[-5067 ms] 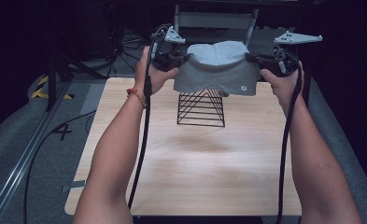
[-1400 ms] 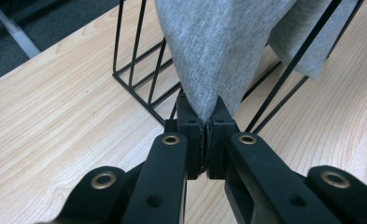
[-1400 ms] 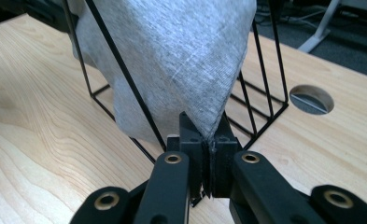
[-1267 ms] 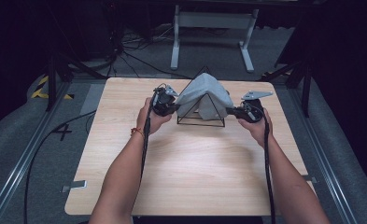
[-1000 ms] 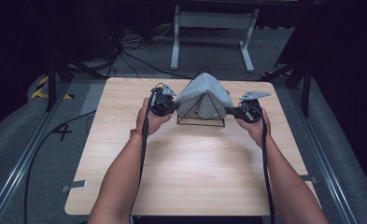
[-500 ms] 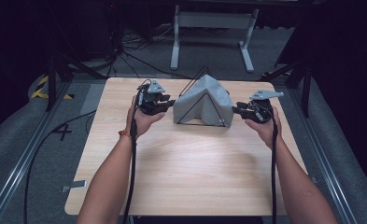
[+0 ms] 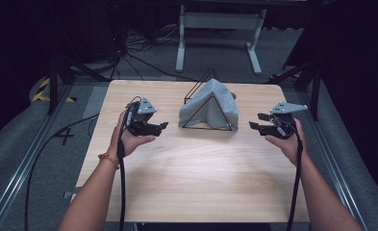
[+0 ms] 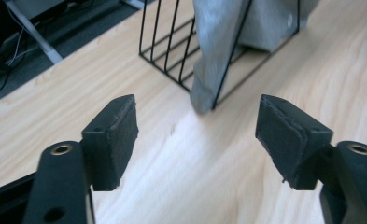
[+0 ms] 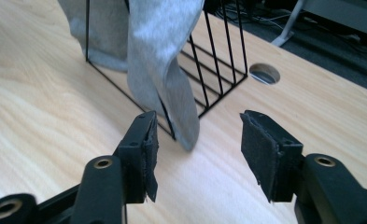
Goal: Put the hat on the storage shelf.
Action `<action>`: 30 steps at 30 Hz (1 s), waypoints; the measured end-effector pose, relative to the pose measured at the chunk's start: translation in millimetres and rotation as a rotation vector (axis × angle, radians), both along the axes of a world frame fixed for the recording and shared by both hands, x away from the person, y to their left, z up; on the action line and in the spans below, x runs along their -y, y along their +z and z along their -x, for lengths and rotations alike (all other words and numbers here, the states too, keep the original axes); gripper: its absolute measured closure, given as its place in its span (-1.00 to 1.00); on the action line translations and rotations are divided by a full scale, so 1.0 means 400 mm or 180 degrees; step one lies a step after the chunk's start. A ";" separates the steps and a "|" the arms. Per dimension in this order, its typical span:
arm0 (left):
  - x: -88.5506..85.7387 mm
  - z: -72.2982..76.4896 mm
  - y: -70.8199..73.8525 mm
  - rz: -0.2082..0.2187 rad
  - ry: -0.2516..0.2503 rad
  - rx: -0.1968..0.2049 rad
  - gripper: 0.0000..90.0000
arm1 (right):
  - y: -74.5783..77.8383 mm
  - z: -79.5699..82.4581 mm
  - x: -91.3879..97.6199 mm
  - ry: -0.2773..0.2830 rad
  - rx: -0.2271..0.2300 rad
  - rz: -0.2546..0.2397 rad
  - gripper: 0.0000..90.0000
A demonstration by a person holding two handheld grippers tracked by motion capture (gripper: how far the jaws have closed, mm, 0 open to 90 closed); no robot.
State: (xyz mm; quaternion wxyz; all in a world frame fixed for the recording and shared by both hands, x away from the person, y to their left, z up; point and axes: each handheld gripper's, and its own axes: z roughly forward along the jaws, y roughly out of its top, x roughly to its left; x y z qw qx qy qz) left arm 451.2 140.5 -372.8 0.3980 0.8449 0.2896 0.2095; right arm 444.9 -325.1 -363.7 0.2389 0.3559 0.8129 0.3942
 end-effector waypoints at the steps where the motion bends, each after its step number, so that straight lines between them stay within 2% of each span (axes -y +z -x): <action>1: -0.009 0.011 -0.003 -0.0035 0.0002 -0.0003 -0.37 | -0.003 0.009 0.005 -0.0020 -0.0006 0.0020 -0.01; 5: -0.043 0.050 -0.021 -0.0120 -0.0005 -0.0033 -0.51 | -0.019 0.045 0.028 -0.0039 -0.0020 0.0106 -0.05; 9: -0.071 0.092 -0.050 -0.0247 -0.0010 -0.0071 -0.51 | -0.040 0.086 0.052 -0.0055 -0.0060 0.0132 -0.08; 11: -0.084 0.111 -0.071 -0.0245 -0.0016 -0.0119 -0.51 | -0.056 0.108 0.064 -0.0067 -0.0082 0.0182 -0.10; 16: -0.106 0.155 -0.139 -0.0376 -0.0062 -0.0274 -0.51 | -0.119 0.174 0.097 -0.0119 -0.0163 0.0293 -0.17; 19: -0.122 0.176 -0.176 -0.0360 -0.0118 -0.0361 -0.52 | -0.166 0.211 0.118 -0.0116 -0.0254 0.0323 -0.20; 20: -0.128 0.181 -0.186 -0.0364 -0.0133 -0.0406 -0.53 | -0.195 0.232 0.135 -0.0157 -0.0303 0.0266 -0.22; 21: -0.133 0.185 -0.196 -0.0329 -0.0142 -0.0451 -0.53 | -0.195 0.232 0.135 -0.0157 -0.0303 0.0266 -0.22; 23: -0.142 0.194 -0.216 -0.0305 -0.0159 -0.0494 -0.53 | -0.219 0.247 0.149 -0.0223 -0.0355 0.0198 -0.26; 25: -0.147 0.197 -0.235 -0.0220 -0.0154 -0.0584 -0.55 | -0.240 0.257 0.160 -0.0304 -0.0412 0.0134 -0.30; 26: -0.147 0.200 -0.245 -0.0219 -0.0152 -0.0630 -0.56 | -0.248 0.259 0.163 -0.0323 -0.0435 0.0123 -0.35; 27: -0.148 0.201 -0.255 -0.0199 -0.0147 -0.0663 -0.58 | -0.254 0.261 0.167 -0.0329 -0.0441 0.0033 -0.37; 28: -0.151 0.201 -0.263 -0.0098 -0.0139 -0.0665 -0.64 | -0.255 0.263 0.171 -0.0341 -0.0430 0.0026 -0.36; 30: -0.155 0.203 -0.268 -0.0056 -0.0149 -0.0595 -0.66 | -0.255 0.263 0.172 -0.0387 -0.0442 -0.0019 -0.37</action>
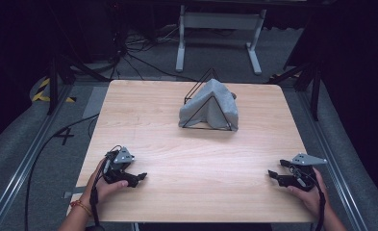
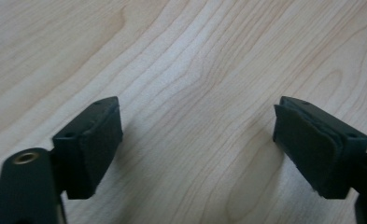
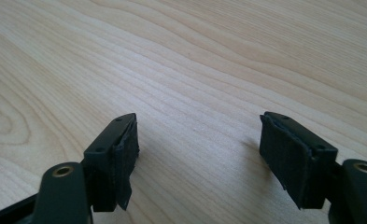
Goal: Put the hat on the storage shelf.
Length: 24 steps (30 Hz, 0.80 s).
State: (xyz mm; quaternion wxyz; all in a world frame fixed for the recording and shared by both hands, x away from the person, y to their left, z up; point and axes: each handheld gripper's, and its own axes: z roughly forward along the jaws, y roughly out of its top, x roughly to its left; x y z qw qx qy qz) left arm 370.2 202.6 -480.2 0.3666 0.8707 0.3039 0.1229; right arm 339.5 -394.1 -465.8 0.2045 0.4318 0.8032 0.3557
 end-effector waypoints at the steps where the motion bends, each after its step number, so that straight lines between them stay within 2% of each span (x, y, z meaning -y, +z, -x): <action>1: -0.001 0.000 -0.001 0.0007 -0.0009 0.0004 -0.67 | -0.001 -0.001 0.001 -0.0004 0.0008 0.0002 -0.40; 4: -0.001 0.000 0.000 0.0005 -0.0015 -0.0028 -0.68 | -0.002 -0.003 -0.004 0.0026 0.0001 0.0016 -0.49; 24: 0.000 -0.001 -0.001 0.0011 -0.0004 -0.0036 -0.69 | -0.003 -0.009 -0.002 0.0072 0.0003 0.0025 -0.51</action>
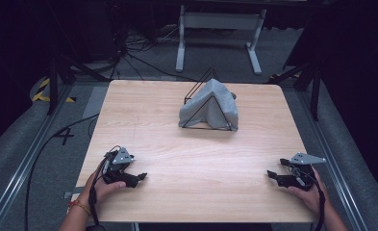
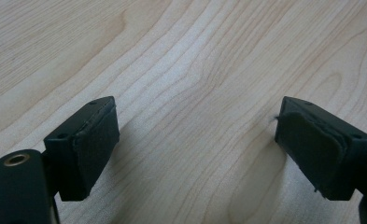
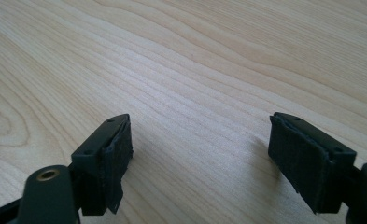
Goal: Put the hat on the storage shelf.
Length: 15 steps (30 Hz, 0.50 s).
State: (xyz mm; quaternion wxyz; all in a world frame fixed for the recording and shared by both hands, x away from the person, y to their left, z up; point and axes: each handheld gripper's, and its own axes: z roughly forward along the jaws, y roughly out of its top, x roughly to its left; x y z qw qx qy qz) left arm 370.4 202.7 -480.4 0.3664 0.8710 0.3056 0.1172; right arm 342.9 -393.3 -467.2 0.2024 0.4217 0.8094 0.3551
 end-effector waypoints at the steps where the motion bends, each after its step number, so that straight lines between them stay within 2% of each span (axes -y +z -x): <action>1: 0.000 0.000 0.000 0.0001 0.0000 0.0000 -0.69 | 0.001 0.000 0.000 0.0005 -0.0006 0.0005 -0.51; 15: 0.001 0.000 -0.001 -0.0003 0.0025 0.0028 -0.70 | 0.000 -0.001 0.001 0.0012 -0.0003 0.0001 -0.52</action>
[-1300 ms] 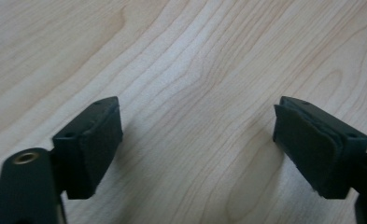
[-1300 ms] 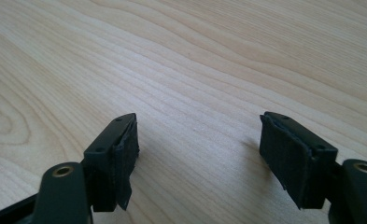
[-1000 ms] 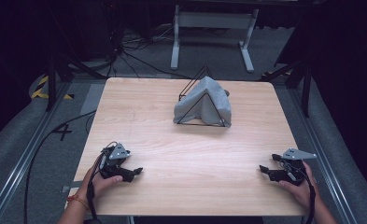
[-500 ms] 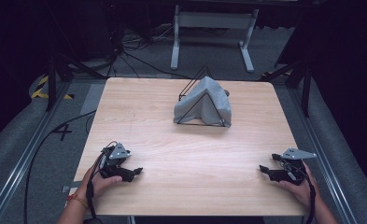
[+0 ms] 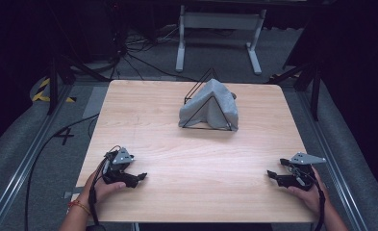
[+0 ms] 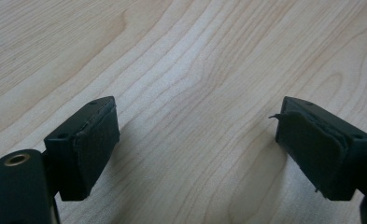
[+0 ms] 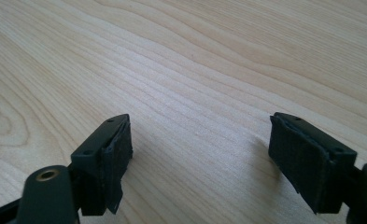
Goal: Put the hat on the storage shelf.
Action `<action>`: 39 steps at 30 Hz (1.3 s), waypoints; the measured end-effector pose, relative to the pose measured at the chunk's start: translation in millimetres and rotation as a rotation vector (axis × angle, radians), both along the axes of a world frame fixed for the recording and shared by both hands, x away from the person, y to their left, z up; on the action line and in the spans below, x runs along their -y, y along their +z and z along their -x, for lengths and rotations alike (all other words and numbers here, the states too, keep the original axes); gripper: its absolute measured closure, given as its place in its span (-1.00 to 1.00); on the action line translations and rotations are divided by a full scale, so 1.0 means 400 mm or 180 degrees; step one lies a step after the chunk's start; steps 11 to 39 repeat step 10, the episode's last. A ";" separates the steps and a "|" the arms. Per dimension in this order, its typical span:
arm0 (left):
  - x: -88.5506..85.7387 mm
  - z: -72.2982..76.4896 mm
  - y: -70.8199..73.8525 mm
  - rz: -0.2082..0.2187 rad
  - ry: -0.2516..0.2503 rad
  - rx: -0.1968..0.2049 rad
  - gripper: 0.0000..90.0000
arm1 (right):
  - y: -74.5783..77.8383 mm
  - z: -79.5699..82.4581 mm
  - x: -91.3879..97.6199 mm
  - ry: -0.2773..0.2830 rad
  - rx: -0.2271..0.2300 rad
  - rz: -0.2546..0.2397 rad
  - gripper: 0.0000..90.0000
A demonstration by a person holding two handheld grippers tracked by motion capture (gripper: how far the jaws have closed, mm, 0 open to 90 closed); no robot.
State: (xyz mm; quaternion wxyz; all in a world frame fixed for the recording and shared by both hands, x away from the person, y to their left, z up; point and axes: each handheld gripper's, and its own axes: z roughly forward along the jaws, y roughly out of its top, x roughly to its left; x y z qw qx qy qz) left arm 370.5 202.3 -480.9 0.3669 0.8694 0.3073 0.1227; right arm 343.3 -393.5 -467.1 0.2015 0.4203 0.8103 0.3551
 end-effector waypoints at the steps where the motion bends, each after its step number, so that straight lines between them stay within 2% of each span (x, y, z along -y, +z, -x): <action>1: 0.000 0.000 0.000 0.0010 0.0007 -0.0009 -0.70 | 0.000 0.000 0.000 -0.0001 -0.0001 -0.0001 -0.52; 39: 0.000 0.000 0.000 0.0010 0.0015 -0.0006 -0.70 | 0.000 0.001 0.000 -0.0003 0.0000 0.0002 -0.52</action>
